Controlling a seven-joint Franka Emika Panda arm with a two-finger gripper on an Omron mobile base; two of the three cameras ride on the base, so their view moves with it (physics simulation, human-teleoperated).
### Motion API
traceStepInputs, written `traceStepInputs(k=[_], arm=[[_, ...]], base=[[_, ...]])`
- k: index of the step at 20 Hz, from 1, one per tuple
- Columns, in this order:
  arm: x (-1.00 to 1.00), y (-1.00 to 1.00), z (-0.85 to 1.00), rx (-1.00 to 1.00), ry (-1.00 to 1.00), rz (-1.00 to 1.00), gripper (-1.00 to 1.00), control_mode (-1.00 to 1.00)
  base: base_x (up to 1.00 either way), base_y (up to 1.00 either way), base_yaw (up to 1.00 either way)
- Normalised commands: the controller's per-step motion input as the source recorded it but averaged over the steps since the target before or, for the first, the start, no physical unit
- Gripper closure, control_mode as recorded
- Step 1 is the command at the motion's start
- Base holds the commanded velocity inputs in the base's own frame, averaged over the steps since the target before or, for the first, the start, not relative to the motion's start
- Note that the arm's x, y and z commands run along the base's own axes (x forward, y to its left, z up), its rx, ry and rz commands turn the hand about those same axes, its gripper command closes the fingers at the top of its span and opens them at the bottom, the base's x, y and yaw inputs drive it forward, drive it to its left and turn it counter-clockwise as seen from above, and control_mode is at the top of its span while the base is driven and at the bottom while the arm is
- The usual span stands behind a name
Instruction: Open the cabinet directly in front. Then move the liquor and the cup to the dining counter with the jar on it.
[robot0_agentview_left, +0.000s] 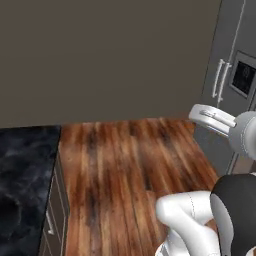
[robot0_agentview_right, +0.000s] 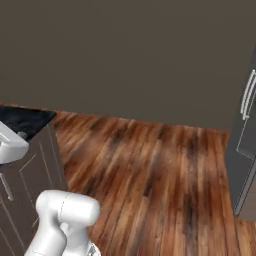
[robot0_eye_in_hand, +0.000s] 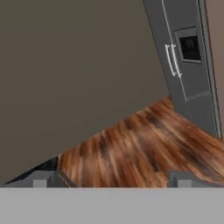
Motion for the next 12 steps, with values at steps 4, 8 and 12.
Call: traceStepInputs(k=[4,8,12], arm=[[0.00,0.00,0.00,0.00,0.00,0.00,-1.00,1.00],[0.00,0.00,0.00,0.00,0.00,0.00,-1.00,1.00],[0.00,0.00,0.00,0.00,0.00,0.00,-1.00,1.00]], base=[[0.00,0.00,-1.00],[0.00,0.00,-1.00],[0.00,0.00,-0.99]])
